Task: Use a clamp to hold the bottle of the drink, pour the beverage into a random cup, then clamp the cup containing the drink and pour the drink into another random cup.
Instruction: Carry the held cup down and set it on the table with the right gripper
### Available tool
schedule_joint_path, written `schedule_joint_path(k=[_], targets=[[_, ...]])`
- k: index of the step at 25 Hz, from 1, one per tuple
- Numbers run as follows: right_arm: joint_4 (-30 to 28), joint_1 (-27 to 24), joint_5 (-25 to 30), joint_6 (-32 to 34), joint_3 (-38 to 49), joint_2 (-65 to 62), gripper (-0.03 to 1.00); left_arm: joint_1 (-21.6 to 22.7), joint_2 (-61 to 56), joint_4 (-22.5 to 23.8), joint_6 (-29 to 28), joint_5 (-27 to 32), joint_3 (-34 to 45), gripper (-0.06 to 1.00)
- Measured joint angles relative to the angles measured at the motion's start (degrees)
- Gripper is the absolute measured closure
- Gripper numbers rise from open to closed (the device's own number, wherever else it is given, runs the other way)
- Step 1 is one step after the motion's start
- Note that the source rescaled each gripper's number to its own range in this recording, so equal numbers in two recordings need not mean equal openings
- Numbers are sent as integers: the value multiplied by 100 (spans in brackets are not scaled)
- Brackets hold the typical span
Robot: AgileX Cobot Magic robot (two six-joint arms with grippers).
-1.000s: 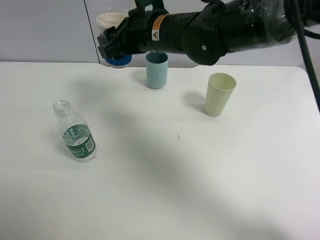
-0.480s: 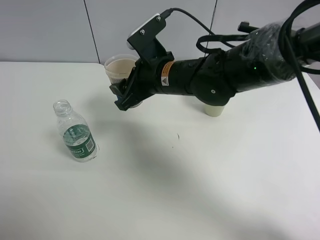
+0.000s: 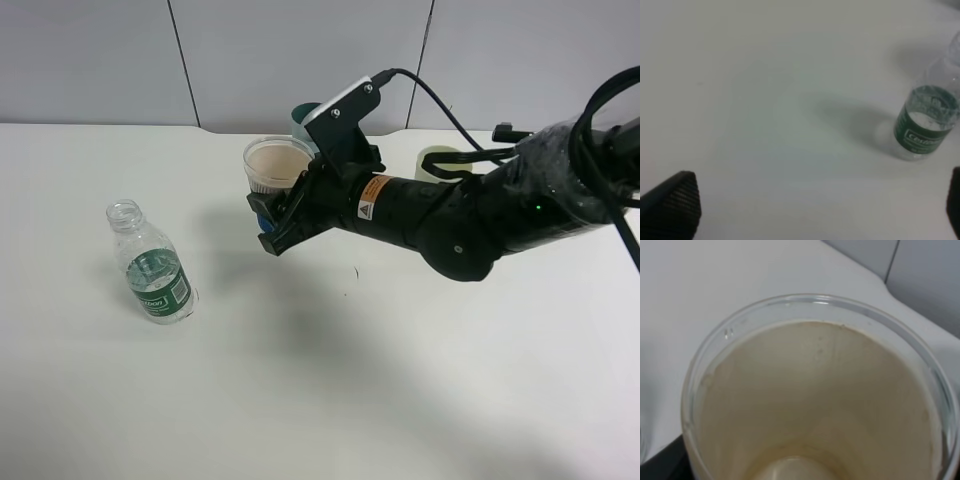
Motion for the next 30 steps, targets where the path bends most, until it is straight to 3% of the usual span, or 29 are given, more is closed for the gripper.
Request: schedule_joint_path(k=[4, 18, 30], targets=[[58, 0, -303, -128, 260, 0, 97, 0, 0, 0, 0, 0, 0, -6], [49, 12, -574, -150, 378, 479, 97, 0, 0, 0, 5, 0, 0, -6], [518, 189, -1396, -898, 1336, 484, 97, 0, 0, 0, 15, 0, 0, -6]])
